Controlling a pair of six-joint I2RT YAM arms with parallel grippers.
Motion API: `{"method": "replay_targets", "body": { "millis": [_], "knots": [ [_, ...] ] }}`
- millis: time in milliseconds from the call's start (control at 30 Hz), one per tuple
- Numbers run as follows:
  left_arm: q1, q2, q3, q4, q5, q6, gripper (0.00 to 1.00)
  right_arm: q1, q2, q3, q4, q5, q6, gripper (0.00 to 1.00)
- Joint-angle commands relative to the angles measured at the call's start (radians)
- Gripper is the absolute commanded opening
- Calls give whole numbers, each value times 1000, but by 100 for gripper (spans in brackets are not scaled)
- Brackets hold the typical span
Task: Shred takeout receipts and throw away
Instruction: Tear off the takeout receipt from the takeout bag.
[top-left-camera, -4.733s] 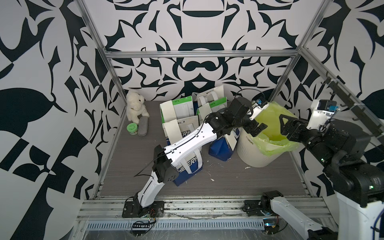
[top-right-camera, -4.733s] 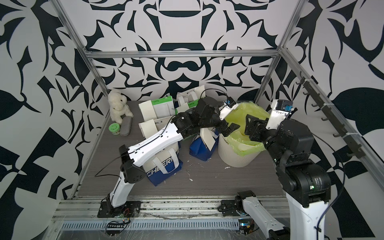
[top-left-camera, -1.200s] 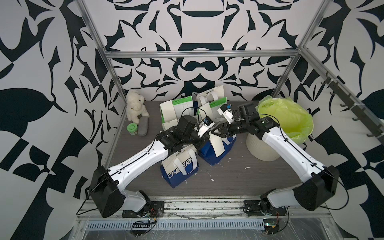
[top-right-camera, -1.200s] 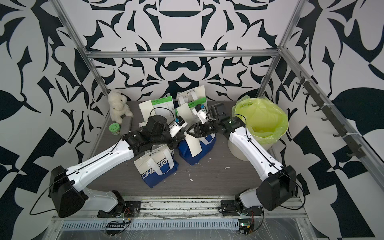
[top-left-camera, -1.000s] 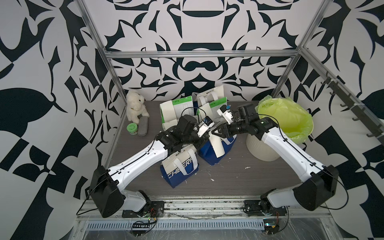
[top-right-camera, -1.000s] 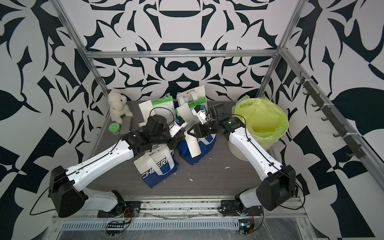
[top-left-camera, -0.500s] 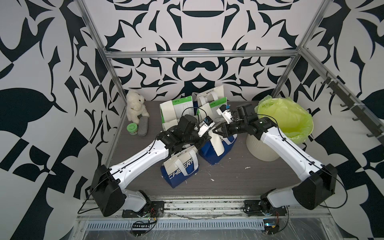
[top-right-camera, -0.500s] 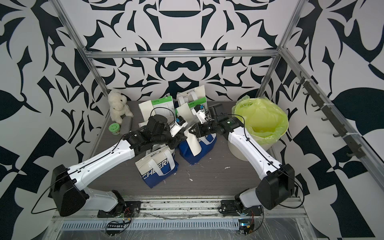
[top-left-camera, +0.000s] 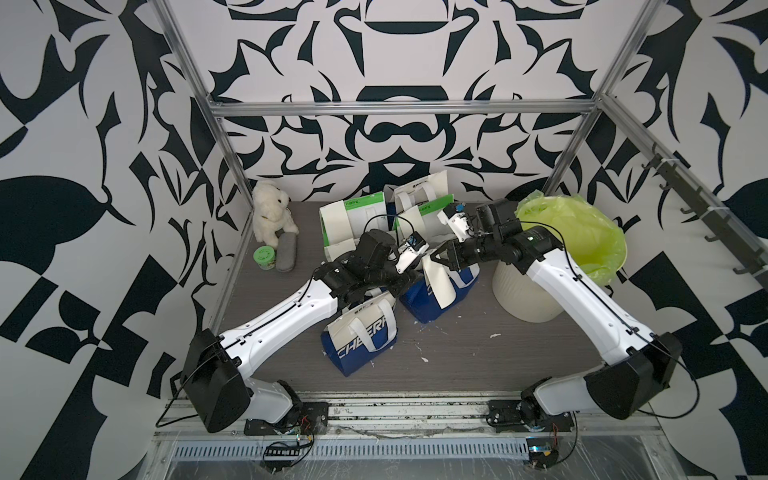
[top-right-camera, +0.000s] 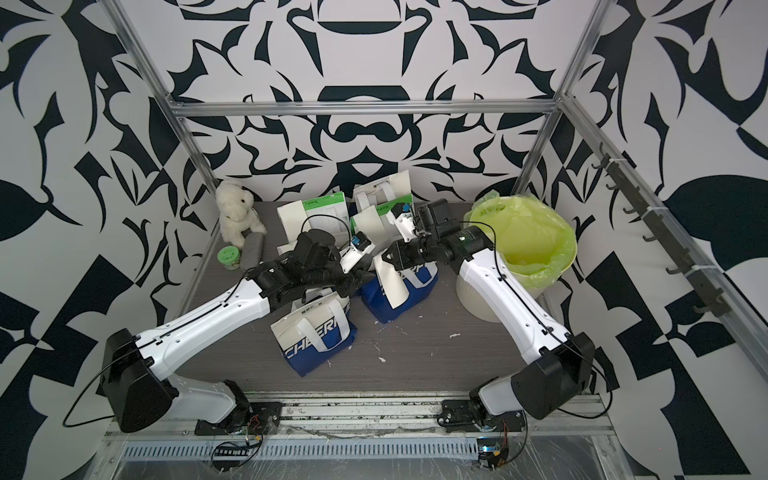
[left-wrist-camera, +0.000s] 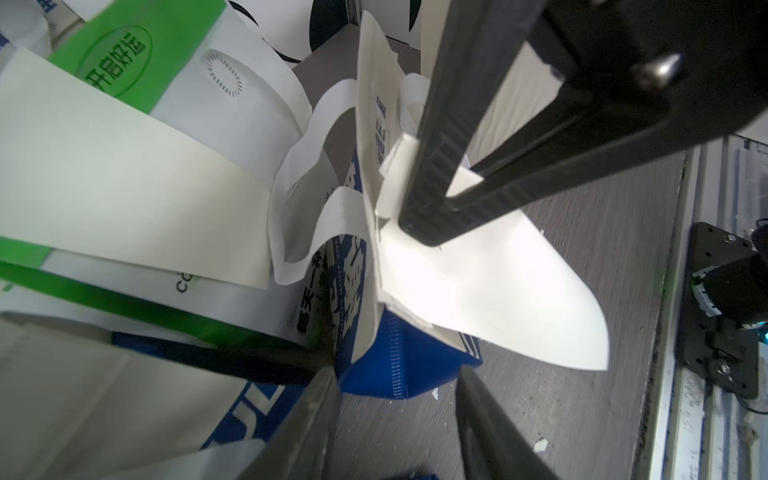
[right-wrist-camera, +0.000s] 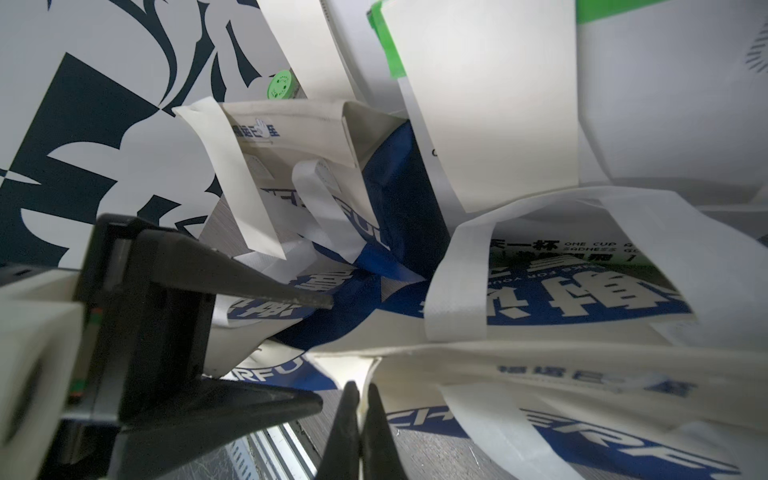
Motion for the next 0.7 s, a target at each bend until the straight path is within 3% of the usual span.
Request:
{"method": "replay_targets", "body": {
  "millis": [0, 367, 667],
  "knots": [
    [4, 28, -2, 34, -21, -14, 50, 0, -17, 44, 6, -59, 13, 0],
    [5, 84, -8, 125, -55, -60, 50, 3, -94, -54, 81, -109, 93, 0],
    [5, 43, -50, 168, -137, -66, 57, 1, -112, -39, 71, -111, 124, 0]
  ]
}}
